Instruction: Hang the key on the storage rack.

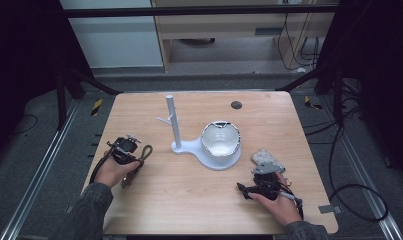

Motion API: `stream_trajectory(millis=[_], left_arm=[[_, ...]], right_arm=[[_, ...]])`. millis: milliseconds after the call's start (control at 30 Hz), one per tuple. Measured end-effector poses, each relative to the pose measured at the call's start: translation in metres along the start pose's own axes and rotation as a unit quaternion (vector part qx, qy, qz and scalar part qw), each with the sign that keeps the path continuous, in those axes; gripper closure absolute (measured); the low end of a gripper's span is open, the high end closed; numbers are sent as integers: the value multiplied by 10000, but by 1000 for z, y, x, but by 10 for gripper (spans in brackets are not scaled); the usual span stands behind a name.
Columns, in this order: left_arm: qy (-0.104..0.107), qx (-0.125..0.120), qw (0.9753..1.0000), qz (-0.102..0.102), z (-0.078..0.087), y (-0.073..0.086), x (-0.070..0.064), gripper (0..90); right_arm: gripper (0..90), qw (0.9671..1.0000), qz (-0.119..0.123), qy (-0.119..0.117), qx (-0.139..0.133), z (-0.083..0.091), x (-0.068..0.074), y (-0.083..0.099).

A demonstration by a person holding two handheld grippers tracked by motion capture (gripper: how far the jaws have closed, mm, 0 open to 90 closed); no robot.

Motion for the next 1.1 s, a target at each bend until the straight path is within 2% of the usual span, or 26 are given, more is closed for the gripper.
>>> stream_trajectory(millis=[133,367,467,567,733,833,867,967,1000,1067,1100], left_arm=[[44,-19,10000,74,-2,1,0,562],[123,59,9999,50,-3,2,0,600],[177,59,9998,-8,-3,2,0,646],[171,-21,9999,6,-1,3,1,655],[203,-353,9992,8,8,7,0,657],[221,-656,9976,5,16,11,-2,658],[200,-770,9968,-51,20,13,-4,659],[267,-1086,9937,-35,28,19,-9,659],[257,-1259,9917,-54,32,21,-11,659],[229,-1397,9899,-79,36,23,-13,660],[242,-1558,9875,-67,39,25,-15,660]], right_arm=[[141,10000,16,9,-3,0,0,0],[141,10000,15,11,-17,0,0,0],[140,10000,7,11,-10,0,0,0],[140,10000,14,11,-13,0,0,0],[140,10000,15,9,-14,0,0,0],[140,10000,12,9,-13,0,0,0],[140,10000,15,9,-13,0,0,0],[140,10000,13,11,-12,0,0,0],[140,10000,14,10,-14,0,0,0],[138,10000,13,13,-13,0,0,0],[138,10000,12,14,-12,0,0,0]])
Point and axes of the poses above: each handheld gripper's, and its own axes: z roughly backward along the jaws, y roughly out of its underside, x roughly to its left, the point moved 4 cm from there along -z, roughly forward along the jaws
